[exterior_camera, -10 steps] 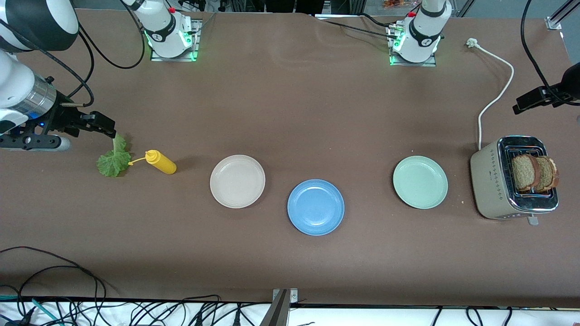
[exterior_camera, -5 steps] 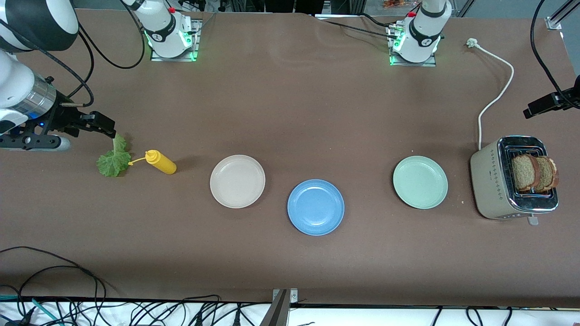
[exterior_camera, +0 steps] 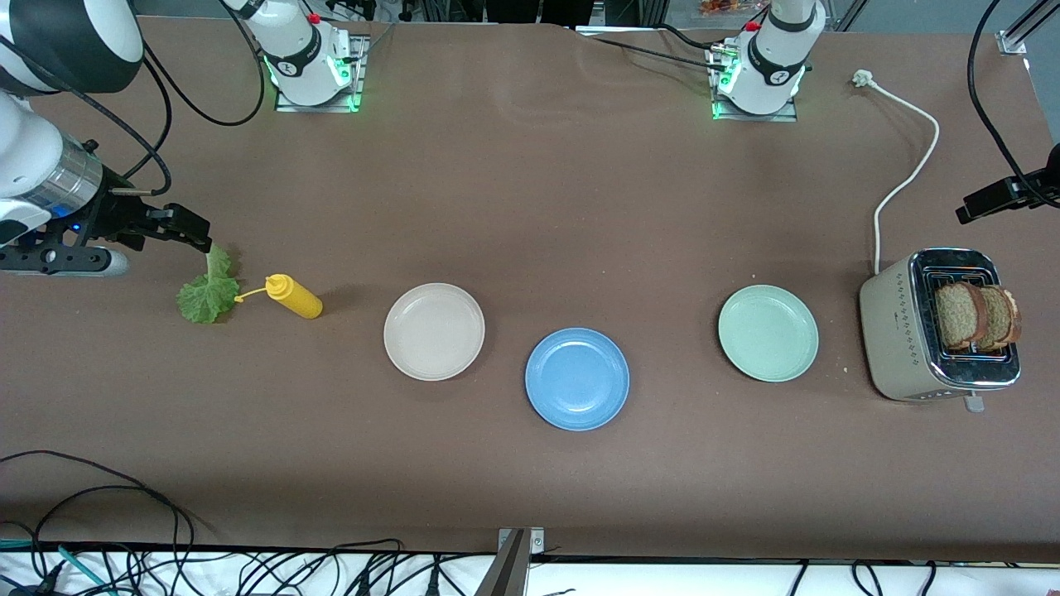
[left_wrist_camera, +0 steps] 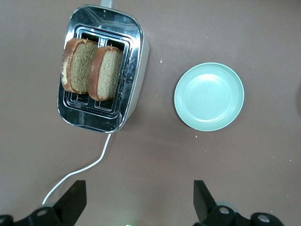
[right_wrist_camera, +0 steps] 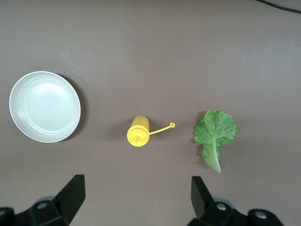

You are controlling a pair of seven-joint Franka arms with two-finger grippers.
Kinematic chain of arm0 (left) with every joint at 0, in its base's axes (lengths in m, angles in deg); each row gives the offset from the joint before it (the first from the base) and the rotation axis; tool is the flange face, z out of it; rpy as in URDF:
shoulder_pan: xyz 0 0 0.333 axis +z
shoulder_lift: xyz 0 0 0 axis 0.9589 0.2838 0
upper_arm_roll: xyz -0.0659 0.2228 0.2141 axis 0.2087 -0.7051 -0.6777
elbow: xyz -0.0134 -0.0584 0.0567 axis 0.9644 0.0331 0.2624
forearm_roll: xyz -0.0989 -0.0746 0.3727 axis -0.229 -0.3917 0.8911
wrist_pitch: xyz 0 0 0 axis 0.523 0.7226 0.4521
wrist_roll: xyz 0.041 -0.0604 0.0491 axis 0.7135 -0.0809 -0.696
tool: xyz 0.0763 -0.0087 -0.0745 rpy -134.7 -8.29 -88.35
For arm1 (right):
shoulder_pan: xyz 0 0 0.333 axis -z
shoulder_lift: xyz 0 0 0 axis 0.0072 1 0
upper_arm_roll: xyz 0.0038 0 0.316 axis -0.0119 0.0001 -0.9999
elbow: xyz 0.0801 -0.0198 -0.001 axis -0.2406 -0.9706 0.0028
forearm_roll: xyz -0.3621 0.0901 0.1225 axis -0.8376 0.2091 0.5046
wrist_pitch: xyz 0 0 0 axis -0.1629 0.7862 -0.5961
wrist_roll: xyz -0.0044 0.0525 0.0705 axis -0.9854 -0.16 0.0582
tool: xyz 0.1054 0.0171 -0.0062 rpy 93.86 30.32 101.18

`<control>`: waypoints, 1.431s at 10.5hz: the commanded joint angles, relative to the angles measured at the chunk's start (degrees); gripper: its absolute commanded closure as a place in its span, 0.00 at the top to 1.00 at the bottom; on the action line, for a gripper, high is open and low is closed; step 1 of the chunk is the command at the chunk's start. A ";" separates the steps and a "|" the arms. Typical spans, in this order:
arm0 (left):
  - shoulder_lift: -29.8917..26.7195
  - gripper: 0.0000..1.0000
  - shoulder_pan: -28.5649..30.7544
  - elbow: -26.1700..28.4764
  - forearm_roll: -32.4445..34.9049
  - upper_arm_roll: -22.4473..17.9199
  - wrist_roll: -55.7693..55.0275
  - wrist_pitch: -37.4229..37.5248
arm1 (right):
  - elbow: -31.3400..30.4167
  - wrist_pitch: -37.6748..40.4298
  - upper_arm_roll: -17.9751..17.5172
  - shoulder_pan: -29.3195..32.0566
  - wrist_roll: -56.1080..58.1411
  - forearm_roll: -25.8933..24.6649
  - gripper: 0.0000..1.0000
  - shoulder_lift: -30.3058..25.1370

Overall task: Make sandwich in blue plate with both arms
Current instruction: 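Move the left gripper over the bread slices in the toaster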

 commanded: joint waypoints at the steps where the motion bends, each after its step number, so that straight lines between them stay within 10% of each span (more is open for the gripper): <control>1: 1.80 1.00 0.26 -1.80 2.01 0.22 1.17 -0.71 | 0.45 0.11 -0.16 0.25 -0.06 -0.76 1.00 -0.26; 15: 14.18 1.00 3.68 -1.71 4.83 0.31 6.26 -8.87 | 0.45 0.11 -0.16 0.25 0.21 -0.76 1.00 -0.17</control>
